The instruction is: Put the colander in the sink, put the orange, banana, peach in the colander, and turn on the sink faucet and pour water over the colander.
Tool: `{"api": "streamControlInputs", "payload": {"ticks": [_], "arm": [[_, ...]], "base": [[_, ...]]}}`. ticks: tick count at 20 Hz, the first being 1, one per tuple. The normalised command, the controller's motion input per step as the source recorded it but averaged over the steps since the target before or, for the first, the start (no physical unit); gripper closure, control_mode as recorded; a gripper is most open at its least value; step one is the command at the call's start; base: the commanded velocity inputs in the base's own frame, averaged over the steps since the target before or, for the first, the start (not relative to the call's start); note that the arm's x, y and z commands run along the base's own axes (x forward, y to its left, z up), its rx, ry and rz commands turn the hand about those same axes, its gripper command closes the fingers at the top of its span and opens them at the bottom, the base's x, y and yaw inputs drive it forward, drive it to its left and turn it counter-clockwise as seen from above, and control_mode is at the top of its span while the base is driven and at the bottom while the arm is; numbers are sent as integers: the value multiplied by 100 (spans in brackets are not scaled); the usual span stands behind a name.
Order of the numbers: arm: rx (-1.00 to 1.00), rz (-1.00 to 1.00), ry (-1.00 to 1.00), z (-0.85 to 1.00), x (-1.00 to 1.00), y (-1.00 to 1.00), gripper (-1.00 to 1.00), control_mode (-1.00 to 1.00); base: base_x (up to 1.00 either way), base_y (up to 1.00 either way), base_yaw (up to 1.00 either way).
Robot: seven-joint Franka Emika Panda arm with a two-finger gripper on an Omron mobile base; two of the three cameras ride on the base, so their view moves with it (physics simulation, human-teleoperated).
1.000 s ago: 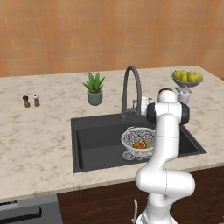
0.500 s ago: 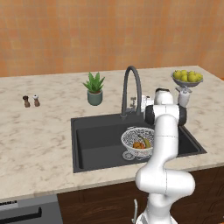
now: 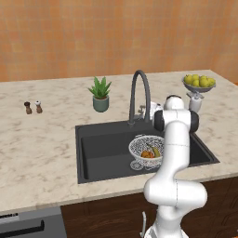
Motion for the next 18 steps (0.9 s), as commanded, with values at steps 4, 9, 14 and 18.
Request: {"api": "streamControlInputs", "payload": {"ticks": [4,9,14,18], "arm": [[1,-34,3,1,21,-36,100,-100],[23,-22,13,15,43,-96,100,-100],[38,-16,18,9,48,-100,100,-100],[30,-19,22,0,57,-100,100,-100]], "base": [[0,0,0],[0,0,0],[0,0,0],[0,0,0]]}}
